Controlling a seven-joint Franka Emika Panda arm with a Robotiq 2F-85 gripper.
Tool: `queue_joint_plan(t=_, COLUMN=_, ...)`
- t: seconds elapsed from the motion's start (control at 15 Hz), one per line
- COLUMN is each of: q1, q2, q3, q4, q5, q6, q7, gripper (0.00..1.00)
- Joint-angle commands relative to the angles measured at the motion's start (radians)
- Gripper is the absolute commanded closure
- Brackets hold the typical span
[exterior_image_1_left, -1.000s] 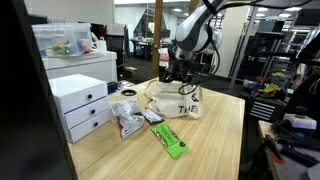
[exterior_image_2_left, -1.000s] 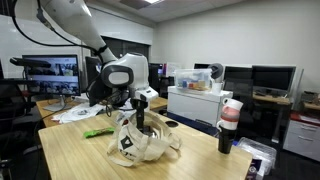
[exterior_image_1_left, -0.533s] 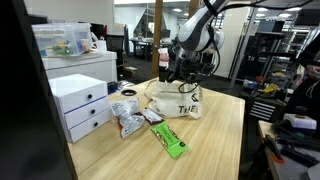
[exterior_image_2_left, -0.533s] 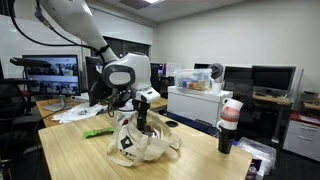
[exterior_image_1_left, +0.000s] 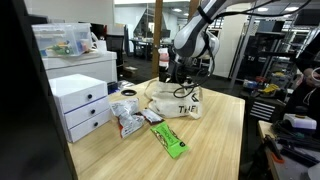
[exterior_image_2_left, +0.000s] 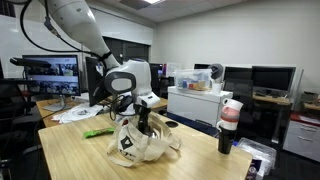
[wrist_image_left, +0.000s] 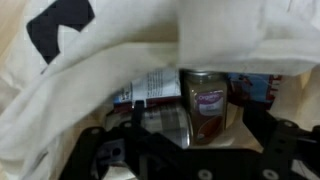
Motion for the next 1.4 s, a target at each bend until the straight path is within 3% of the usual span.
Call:
queue_joint_plan(t=0.0, q1=0.005, q2=0.047, q3=0.016, q4=0.031, q5=0.015, q6=0.046, q7=0.018, gripper=0.00)
queue_joint_plan(t=0.53, q1=0.017, q2=0.108, q3=0.067, q4=0.081, q5=0.019, q6=0.104, q7=0.011, gripper=0.00)
queue_joint_plan(t=0.93, q1=0.028, q2=0.152, q3=0.062, q4=0.111, q5=0.009, q6=0.108, q7=0.016, gripper=0.00)
queue_joint_plan(t=1.0, q1=0.026, q2=0.155, q3=0.063, q4=0.114, q5=0.009, q6=0.108, q7=0.014, gripper=0.08)
queue_joint_plan(t=1.07, q1=0.026, q2=0.158, q3=0.060, q4=0.117, q5=0.006, q6=0.109, q7=0.010, gripper=0.29)
queue_joint_plan(t=1.33, q1=0.032, q2=0.137, q3=0.036, q4=0.106, q5=-0.018, q6=0.079, q7=0.009, gripper=0.59)
